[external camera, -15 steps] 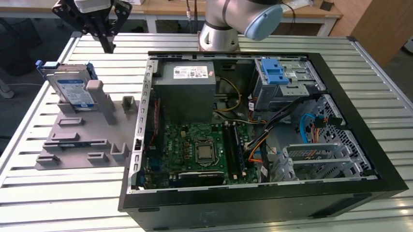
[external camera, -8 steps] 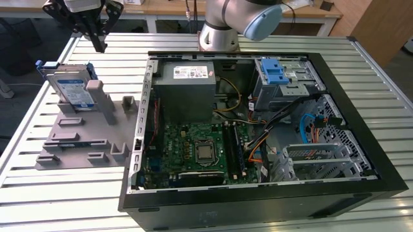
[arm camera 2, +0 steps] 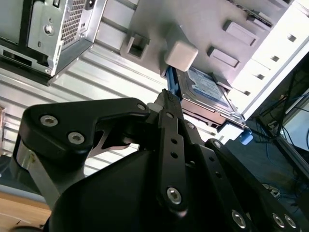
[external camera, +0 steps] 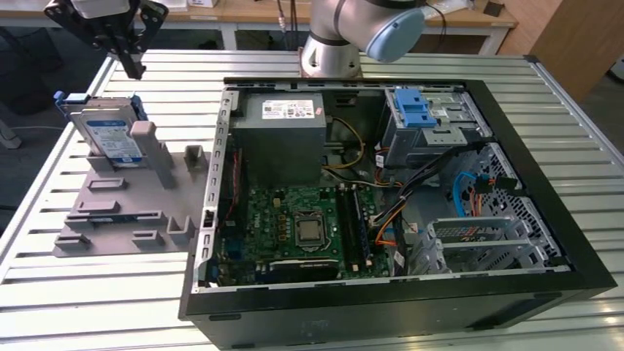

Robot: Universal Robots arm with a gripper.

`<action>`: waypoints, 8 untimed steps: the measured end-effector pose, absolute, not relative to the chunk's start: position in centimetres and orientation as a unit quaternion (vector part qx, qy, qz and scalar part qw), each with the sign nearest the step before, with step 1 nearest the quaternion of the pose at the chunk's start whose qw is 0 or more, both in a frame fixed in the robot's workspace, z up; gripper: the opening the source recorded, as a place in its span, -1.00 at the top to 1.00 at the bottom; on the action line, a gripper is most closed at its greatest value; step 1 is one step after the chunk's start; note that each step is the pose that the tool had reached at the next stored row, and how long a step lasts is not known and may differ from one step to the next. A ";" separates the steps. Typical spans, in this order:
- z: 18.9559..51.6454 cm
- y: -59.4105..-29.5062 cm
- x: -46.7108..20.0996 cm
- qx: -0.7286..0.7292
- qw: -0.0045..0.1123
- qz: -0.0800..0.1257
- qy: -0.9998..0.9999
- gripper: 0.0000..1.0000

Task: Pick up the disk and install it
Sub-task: 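Reach for the disk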

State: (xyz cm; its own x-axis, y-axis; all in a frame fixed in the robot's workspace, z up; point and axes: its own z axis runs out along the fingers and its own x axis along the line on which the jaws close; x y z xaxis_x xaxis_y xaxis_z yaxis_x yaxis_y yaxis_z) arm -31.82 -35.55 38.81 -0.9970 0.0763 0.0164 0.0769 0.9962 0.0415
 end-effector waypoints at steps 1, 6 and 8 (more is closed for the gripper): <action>38.8 -35.5 -32.0 -0.038 0.008 -0.021 -0.999 0.79; 38.7 -35.3 -33.1 -0.038 0.009 -0.021 -0.999 0.79; 38.7 -35.3 -33.5 -0.038 0.010 -0.021 -0.999 0.79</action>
